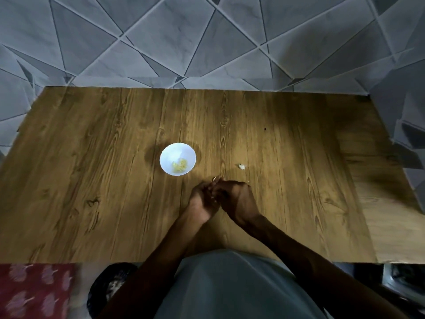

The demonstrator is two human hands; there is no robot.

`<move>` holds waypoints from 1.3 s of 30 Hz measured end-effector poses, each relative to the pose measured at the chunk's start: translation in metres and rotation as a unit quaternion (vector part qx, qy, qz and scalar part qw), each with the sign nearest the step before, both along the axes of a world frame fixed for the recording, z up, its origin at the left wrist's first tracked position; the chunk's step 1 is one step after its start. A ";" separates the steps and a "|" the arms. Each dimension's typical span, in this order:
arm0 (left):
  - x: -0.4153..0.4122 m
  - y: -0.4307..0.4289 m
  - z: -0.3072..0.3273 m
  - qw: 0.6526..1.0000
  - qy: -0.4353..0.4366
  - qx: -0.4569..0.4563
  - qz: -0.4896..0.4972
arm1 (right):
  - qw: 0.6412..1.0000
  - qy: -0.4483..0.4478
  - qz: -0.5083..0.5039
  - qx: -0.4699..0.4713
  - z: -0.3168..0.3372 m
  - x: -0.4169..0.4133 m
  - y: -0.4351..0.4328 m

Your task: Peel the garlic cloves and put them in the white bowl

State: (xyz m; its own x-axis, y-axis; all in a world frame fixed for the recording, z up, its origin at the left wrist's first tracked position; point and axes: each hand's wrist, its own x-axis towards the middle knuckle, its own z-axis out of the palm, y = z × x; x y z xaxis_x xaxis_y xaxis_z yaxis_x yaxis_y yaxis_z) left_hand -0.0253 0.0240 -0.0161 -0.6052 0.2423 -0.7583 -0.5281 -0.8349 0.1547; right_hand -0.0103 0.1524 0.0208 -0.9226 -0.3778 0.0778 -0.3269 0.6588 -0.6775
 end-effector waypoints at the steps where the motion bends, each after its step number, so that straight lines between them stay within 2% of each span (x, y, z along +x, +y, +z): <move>1: -0.001 0.003 0.002 1.000 -0.001 -0.008 -0.001 | 1.000 -0.003 0.005 -0.011 0.001 -0.003 0.003; 3: -0.001 0.007 0.003 1.000 -0.013 -0.019 0.005 | 0.999 -0.006 0.007 -0.035 0.003 -0.007 0.005; 6: -0.008 0.007 0.006 0.999 -0.030 -0.012 0.031 | 0.996 0.030 -0.064 -0.058 0.000 -0.018 0.020; 8: -0.012 0.002 0.005 0.999 -0.028 -0.016 0.037 | 0.992 0.035 -0.124 -0.003 -0.012 -0.032 0.041; 11: -0.012 -0.006 0.003 0.999 -0.026 -0.007 0.047 | 0.981 -0.043 -0.170 0.087 -0.035 -0.044 0.070; 15: -0.011 -0.009 0.003 0.999 -0.028 -0.001 0.039 | 0.978 -0.041 -0.174 0.109 -0.054 -0.040 0.078; 20: -0.010 -0.009 0.002 0.999 -0.025 0.008 0.039 | 0.982 -0.025 -0.148 0.116 -0.064 -0.040 0.077; 24: -0.014 -0.007 0.005 0.999 -0.025 0.001 0.038 | 0.977 -0.029 -0.111 0.182 -0.063 -0.039 0.070; 28: -0.017 -0.004 0.008 0.999 -0.022 -0.019 0.031 | 0.988 -0.078 -0.075 0.112 -0.050 -0.037 0.056; 32: -0.018 0.005 0.012 0.999 -0.027 -0.041 0.010 | 0.999 -0.038 -0.009 0.009 -0.032 -0.030 0.022; 34: -0.018 0.008 0.012 0.999 -0.020 -0.041 -0.002 | 0.999 -0.034 0.027 -0.002 -0.027 -0.025 0.009; 36: -0.017 0.010 0.009 0.999 -0.014 -0.029 0.000 | 0.998 -0.011 0.051 0.026 -0.024 -0.022 0.003; 39: -0.019 0.009 0.010 0.999 -0.019 -0.027 0.014 | 0.999 -0.001 0.004 0.036 -0.023 -0.028 0.010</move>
